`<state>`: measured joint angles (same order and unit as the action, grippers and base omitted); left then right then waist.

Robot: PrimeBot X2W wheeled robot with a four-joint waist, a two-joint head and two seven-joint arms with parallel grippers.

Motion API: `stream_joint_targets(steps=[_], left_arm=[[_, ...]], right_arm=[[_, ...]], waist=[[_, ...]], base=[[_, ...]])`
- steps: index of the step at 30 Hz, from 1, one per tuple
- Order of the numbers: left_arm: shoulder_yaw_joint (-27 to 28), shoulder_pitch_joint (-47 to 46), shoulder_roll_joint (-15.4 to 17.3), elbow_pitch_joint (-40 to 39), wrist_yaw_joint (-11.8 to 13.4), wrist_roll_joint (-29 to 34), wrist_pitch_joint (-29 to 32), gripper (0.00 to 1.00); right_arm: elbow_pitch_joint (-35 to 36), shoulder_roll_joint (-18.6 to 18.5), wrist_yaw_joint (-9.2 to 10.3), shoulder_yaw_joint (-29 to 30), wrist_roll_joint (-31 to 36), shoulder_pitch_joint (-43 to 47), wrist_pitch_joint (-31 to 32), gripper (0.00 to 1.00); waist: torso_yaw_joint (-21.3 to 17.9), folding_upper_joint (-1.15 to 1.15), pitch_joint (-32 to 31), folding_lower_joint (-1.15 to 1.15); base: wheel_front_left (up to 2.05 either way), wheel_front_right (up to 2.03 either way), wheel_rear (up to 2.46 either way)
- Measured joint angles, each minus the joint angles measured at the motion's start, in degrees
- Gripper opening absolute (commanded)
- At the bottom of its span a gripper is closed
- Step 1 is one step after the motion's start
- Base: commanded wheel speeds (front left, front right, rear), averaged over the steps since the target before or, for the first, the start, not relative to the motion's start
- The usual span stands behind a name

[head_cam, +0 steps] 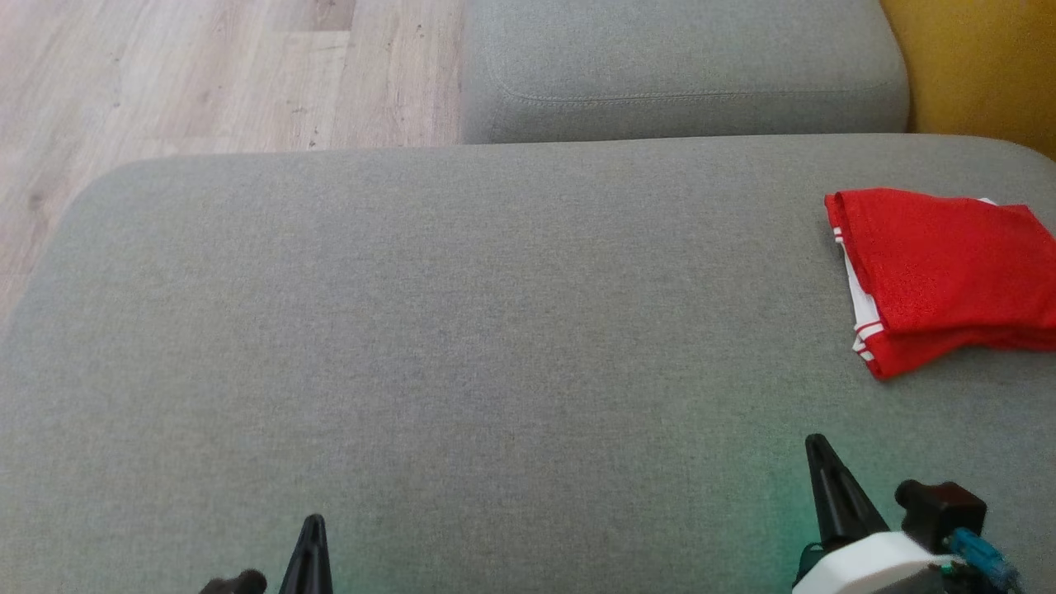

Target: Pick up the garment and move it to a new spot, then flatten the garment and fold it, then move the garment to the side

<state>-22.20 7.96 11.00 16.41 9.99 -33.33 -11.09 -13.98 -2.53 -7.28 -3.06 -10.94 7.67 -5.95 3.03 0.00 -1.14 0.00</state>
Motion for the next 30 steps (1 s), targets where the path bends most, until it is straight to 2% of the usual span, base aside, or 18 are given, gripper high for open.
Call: stream_joint_targets(steps=[30], left_arm=[[5.84,-2.12,-1.6,-0.01,-4.48,-14.57,3.98,0.0]], right_arm=[[-0.14,-0.09,0.0,1.36,-20.81,-1.57,2.03,0.0]], waist=[[-0.76,0.0,0.32,0.0]], base=[[0.0,0.0,0.0]])
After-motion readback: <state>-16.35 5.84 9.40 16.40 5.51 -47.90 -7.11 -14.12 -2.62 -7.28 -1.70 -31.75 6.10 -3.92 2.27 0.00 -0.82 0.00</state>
